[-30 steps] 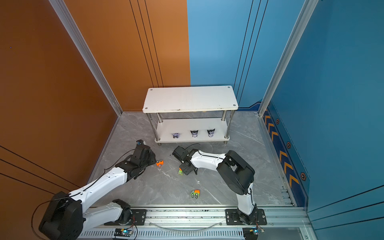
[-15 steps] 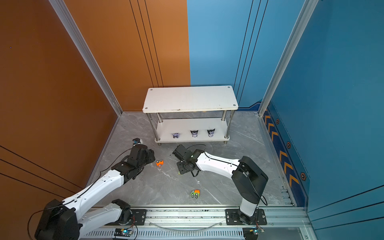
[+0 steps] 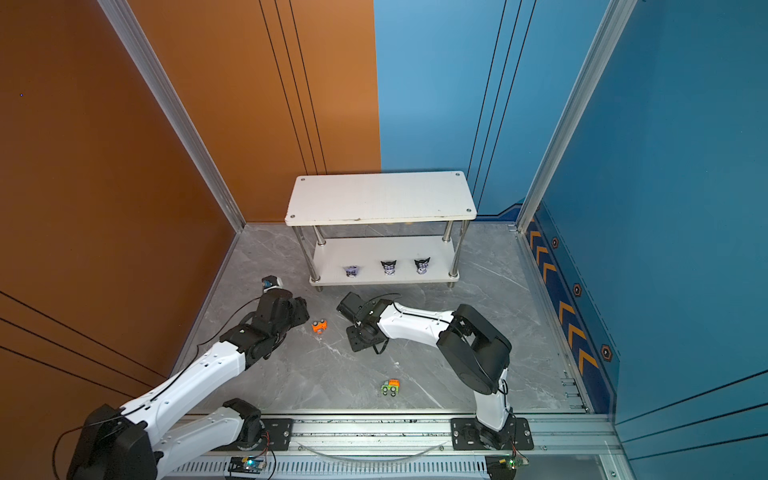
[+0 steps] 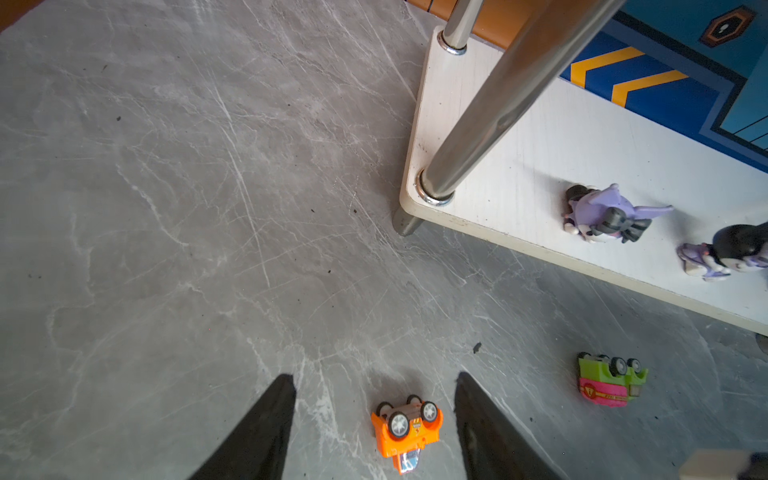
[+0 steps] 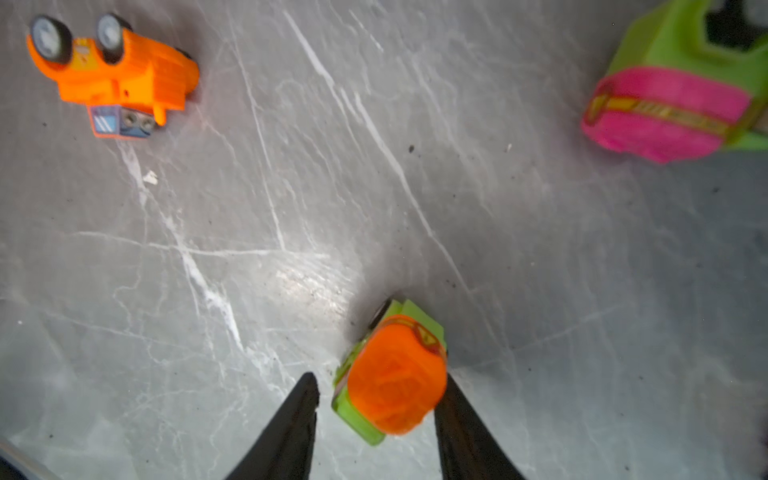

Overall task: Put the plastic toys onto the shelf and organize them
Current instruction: 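Lower the right gripper and grasp the orange-and-green toy car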

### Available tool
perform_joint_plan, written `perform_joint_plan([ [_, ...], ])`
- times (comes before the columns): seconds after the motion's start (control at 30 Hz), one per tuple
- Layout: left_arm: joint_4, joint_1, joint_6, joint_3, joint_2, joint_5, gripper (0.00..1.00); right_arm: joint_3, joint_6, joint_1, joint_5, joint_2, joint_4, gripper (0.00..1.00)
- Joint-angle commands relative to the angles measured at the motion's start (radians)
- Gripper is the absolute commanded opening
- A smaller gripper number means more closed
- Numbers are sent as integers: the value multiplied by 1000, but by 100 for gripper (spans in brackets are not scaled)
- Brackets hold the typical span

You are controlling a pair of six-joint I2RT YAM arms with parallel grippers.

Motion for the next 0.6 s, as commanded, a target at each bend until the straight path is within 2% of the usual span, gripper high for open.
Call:
perform_joint_plan([
  [0.0,6,14,2,-13,9,-3,63,53,-13,-3,27,38,-14,44],
  [0.33,7,23,7,-7,32,16,65,83,-67,68,177,65,-106,37],
  [0.5,12,26,5,-2,41,27,66,73,-76,73,217,54,-110,21],
  [0.57,15,28,4,5,43,31,66,79,-90,69,234,34,-128,17],
])
